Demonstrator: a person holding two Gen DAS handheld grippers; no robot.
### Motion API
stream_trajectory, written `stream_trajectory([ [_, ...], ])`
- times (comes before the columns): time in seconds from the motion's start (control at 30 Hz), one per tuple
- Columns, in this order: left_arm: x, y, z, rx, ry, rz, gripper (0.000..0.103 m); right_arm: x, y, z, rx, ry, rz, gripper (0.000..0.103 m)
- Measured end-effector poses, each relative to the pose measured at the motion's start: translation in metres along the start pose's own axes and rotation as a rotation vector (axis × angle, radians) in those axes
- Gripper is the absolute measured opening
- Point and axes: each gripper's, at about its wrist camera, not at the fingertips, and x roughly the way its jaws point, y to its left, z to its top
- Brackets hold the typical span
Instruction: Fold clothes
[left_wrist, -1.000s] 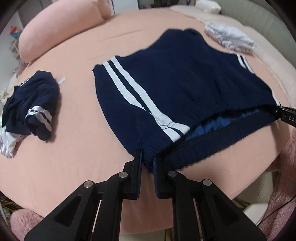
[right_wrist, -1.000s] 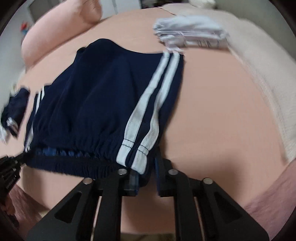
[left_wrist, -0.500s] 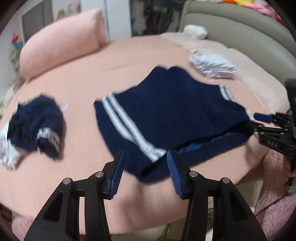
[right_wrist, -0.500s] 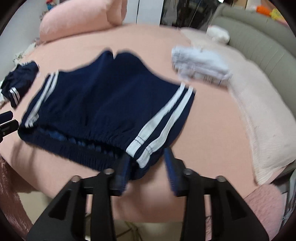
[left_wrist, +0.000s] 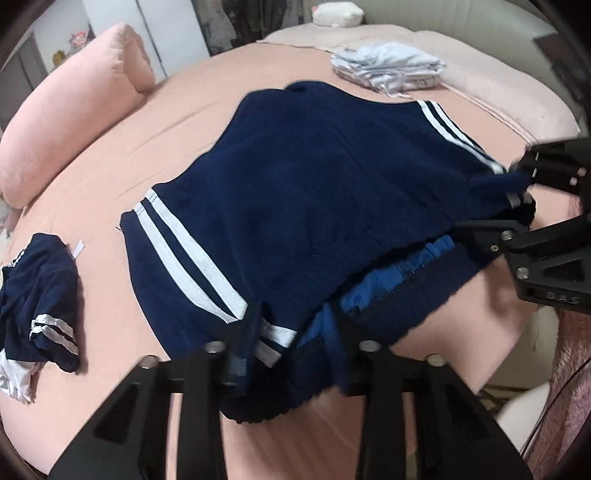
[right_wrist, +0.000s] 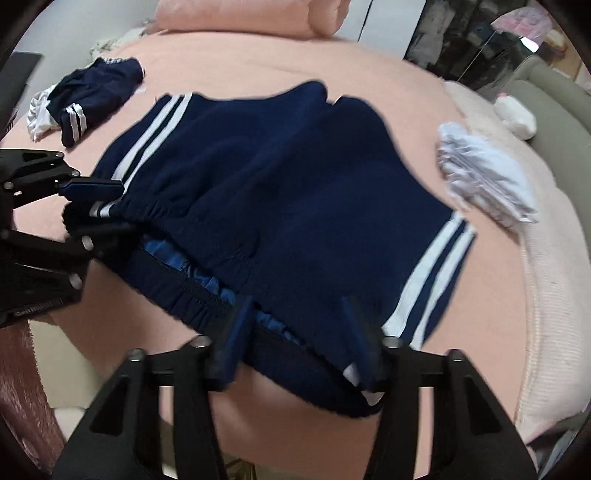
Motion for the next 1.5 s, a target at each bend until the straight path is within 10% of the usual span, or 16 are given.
stream_trajectory([
  [0.27, -0.015, -0.008, 0.008, 0.001, -0.072, -0.011, 0.012, -0.012, -0.012, -0.003, 0.083, -0.045, 0.015, 0.010],
  [0.6, -0.028, -0.016, -0.007, 0.032, -0.043, -0.056, 0.011, -0.042, -0.019, -0.022, 0.170, -0.049, 0.054, 0.008],
  [0.77, -0.011, -0.021, -0.016, 0.012, 0.028, -0.098, 0.019, -0.018, -0.009, -0.036, 0.163, 0.044, 0.045, 0.009],
  [0.93, -0.042, 0.044, -0.022, -0.323, -0.099, -0.309, 0.028, -0.043, -0.023, -0.038, 0.247, -0.043, 0.172, 0.022],
  [1.1, -0.034, 0.086, -0.037, -0.515, -0.080, -0.275, 0.030, -0.065, -0.061, -0.043, 0.461, -0.196, 0.232, 0.025],
  [1.33, 0.002, 0.062, -0.044, -0.456, 0.122, -0.153, 0.032, -0.020, -0.064, -0.059, 0.475, 0.022, 0.110, 0.026],
  [1.5, 0.003, 0.070, -0.053, -0.553, 0.127, -0.205, 0.033, -0.026, -0.067, -0.070, 0.500, 0.054, 0.053, 0.043],
])
